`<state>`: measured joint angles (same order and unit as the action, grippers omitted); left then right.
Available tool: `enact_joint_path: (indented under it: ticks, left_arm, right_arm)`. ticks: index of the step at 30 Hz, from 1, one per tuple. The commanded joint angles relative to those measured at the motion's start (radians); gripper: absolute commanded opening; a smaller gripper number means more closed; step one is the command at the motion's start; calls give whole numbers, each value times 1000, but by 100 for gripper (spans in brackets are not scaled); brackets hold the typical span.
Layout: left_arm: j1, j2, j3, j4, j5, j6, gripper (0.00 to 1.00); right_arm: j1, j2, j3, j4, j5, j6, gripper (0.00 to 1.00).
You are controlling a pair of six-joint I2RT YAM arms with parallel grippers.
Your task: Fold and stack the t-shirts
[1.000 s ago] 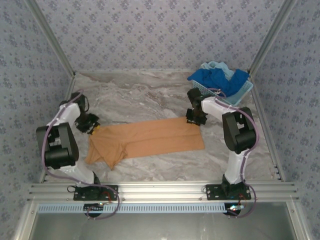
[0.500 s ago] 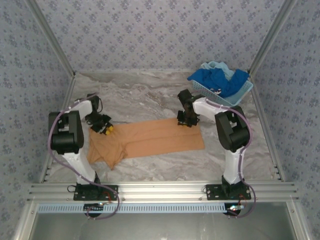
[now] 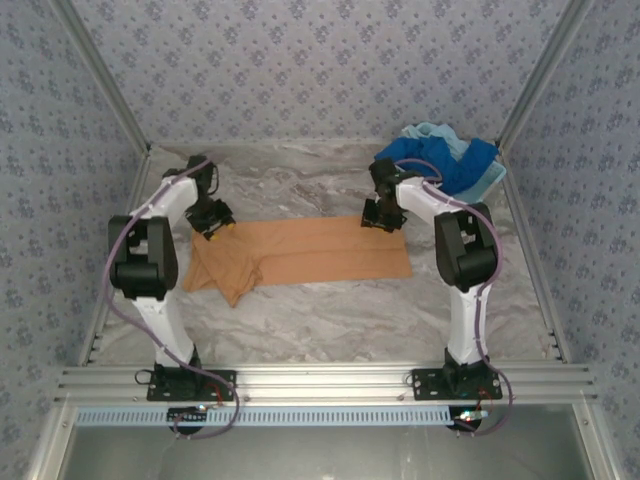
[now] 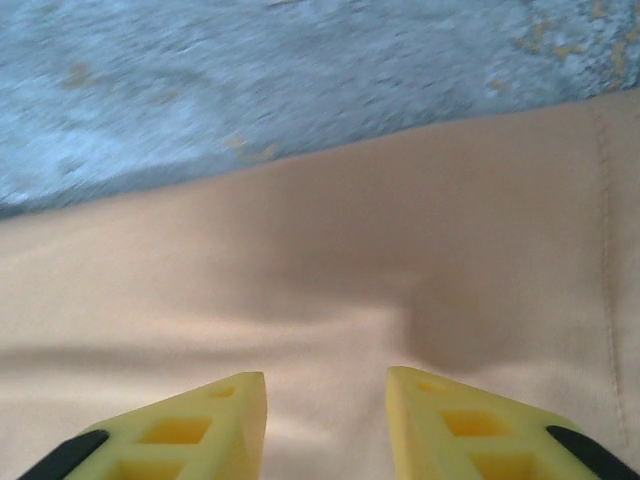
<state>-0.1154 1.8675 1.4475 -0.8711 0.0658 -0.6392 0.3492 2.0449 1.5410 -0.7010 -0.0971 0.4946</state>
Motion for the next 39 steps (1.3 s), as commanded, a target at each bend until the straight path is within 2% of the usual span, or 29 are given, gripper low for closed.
enact_joint_path:
  ticks: [1,4,7,10,15,20,28,31,39]
  left_arm:
    - [-151,-173,-88,-87,-114,102,42]
    - [-287,-207,-164,-72,-102,166,42]
    - [-411,-162,-179,-98,-191,254,42]
    - [-464,-114,-195,-95,-246,299,43]
    - [-487,-81,-248,-67,-280,337,42]
    - [-498,-94,-310,-62,-335,340,35]
    - [-498,-121,-325,-49,-353,325,9]
    - [-499,-146,-309,-66,-333,301,0]
    - [-483,-209,-271,-92,-189,192,0]
  right_arm:
    - [37,-154,-69,-11,-9,-36,41]
    - [52,-240,-152,21,-65,-22,42]
    - [66,-312,-212,29,-84,-12,42]
    - [68,-364,-260,29,-98,2,42]
    - [67,-432,-317,21,-95,22,41]
    - [68,-470,-340,23,-83,36,40]
    - [77,-491,-390,28,-68,45,39]
    - [79,-495,-395,29,-67,47,38]
    - [87,-497,-401,28,-62,45,38]
